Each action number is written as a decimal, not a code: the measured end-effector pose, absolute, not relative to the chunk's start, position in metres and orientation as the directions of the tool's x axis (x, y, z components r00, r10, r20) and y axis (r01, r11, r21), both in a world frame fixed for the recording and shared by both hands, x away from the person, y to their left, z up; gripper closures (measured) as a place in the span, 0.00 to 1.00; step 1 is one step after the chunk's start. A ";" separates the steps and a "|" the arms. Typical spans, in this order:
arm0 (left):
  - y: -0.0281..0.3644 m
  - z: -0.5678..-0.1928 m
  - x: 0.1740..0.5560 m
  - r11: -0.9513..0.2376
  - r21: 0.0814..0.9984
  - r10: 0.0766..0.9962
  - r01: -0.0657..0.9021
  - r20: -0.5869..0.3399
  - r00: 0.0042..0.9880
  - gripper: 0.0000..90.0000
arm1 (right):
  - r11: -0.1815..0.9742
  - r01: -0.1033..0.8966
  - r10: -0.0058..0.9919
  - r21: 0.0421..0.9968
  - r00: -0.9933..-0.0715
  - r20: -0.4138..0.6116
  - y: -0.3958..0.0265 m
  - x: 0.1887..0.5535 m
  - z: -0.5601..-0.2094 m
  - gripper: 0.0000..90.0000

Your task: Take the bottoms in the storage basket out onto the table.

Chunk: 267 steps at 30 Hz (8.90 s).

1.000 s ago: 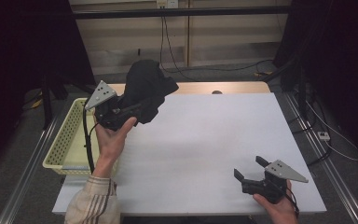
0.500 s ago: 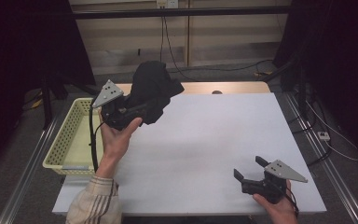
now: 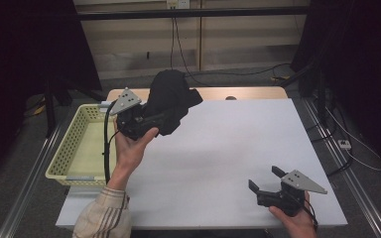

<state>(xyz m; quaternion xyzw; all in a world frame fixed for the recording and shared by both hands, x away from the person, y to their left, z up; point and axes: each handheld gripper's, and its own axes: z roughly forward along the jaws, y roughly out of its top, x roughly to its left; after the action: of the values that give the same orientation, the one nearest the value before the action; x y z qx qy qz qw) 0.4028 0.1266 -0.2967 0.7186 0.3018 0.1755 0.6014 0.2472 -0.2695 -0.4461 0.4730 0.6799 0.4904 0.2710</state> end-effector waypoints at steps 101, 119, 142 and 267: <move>0.060 -0.394 0.437 -0.360 0.834 0.650 0.418 -0.097 0.754 0.58 | 0.073 0.378 0.907 0.923 -0.410 0.096 -0.269 0.246 -0.446 0.05; 0.051 -0.414 0.442 -0.427 0.782 0.655 0.454 -0.078 0.751 0.57 | 0.074 0.378 0.906 0.923 -0.411 0.096 -0.269 0.246 -0.445 0.06; 0.048 -0.433 0.450 -0.469 0.735 0.671 0.490 -0.065 0.739 0.50 | 0.077 0.378 0.905 0.922 -0.415 0.094 -0.269 0.246 -0.446 0.06; 0.100 -0.392 0.408 -0.303 0.903 0.671 0.306 -0.025 0.741 0.05 | 0.062 0.386 0.904 0.920 -0.413 0.113 -0.273 0.251 -0.448 0.06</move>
<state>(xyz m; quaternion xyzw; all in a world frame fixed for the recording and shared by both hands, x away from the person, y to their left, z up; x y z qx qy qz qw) 0.4084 0.0997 -0.3916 0.7864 0.3107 0.1822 0.5019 0.2515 -0.2727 -0.4482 0.4745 0.6799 0.4940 0.2619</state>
